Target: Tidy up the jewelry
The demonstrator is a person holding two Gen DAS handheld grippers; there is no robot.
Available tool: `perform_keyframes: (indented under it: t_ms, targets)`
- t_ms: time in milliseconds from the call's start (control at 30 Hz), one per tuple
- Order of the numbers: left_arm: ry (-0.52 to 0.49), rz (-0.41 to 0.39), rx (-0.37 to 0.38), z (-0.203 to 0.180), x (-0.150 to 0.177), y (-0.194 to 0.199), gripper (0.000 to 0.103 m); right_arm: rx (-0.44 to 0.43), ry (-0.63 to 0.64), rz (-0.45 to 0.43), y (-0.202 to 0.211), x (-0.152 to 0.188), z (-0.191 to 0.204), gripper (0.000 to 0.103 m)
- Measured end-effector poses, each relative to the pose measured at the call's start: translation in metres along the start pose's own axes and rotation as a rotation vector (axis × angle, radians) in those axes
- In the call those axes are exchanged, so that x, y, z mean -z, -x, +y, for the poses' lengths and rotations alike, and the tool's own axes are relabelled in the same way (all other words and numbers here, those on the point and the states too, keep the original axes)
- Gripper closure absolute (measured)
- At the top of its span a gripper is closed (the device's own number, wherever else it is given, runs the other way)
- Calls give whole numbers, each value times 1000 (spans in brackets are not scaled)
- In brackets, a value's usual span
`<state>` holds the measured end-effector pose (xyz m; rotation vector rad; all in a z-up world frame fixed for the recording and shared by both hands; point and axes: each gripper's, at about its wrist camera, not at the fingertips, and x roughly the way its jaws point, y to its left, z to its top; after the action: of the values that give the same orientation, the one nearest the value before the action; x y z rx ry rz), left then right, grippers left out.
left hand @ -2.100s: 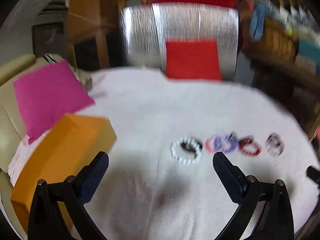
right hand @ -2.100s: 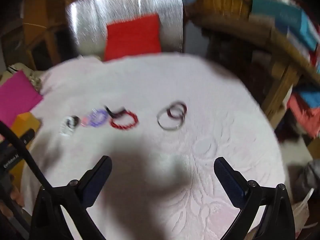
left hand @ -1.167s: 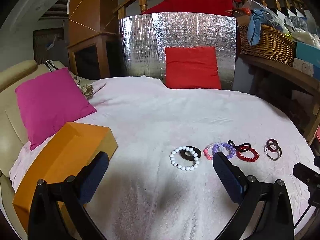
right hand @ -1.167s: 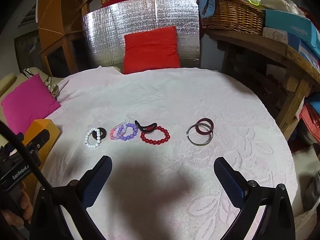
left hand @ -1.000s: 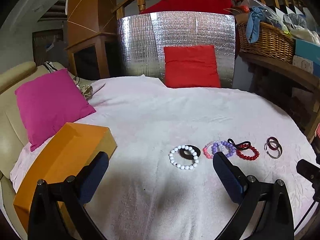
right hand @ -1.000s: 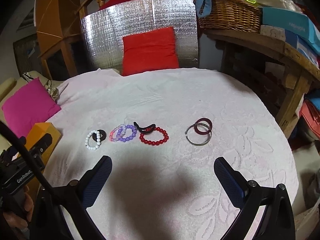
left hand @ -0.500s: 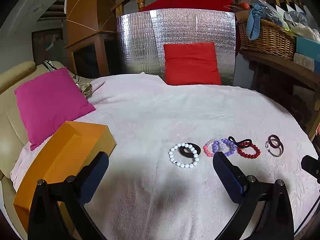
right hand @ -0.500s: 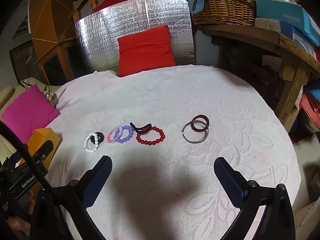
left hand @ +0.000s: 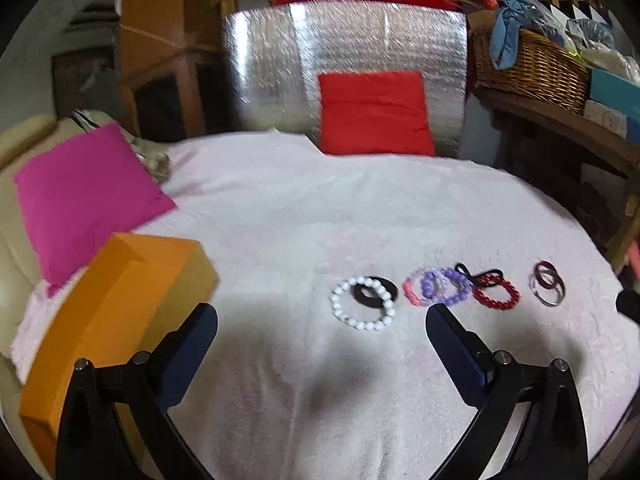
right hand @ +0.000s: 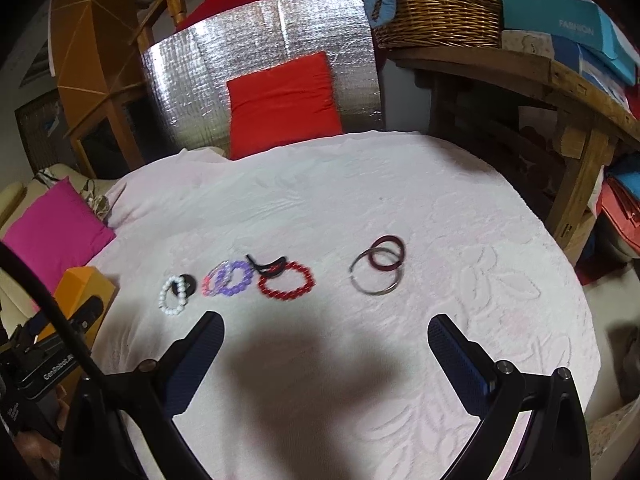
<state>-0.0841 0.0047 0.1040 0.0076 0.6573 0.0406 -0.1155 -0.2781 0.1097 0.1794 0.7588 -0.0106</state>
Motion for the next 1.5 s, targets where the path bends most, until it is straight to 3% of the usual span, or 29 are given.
perform_keyframes:
  t_ms: [100,200,333,533,667,733,800,900,1100,1300,1500]
  targets:
    - [24,82,68,7,-1,-22,0,16,-49,3,-9,-9,-25,0]
    - [58,122,64,14,-2,-42,0,39,-111,18,-28,-19,-52,1]
    - [53,111,46,15,-4,-54,0,-4,-179,64,-57,-27,-73,19]
    - [56,149,78,15,-5,-71,0,-63,-249,136,-105,-34,-82,43]
    - [58,174,81,21,-3,-81,0,-15,-223,153,-131,-33,-79,46]
    - [69,188,88,24,-2,-84,0,-19,-231,175,-141,-32,-79,67]
    - [76,202,94,26,0,-88,0,16,-230,195,-148,-30,-76,74]
    - [81,213,113,25,1,-93,0,31,-223,182,-147,-28,-73,93]
    - [71,256,171,13,4,-99,0,-16,-222,193,-133,-23,-55,97]
    - [108,286,175,8,7,-114,0,-146,-229,181,-108,-20,-33,97]
    - [124,302,184,-4,11,-129,0,-174,-222,173,-98,-16,-20,97]
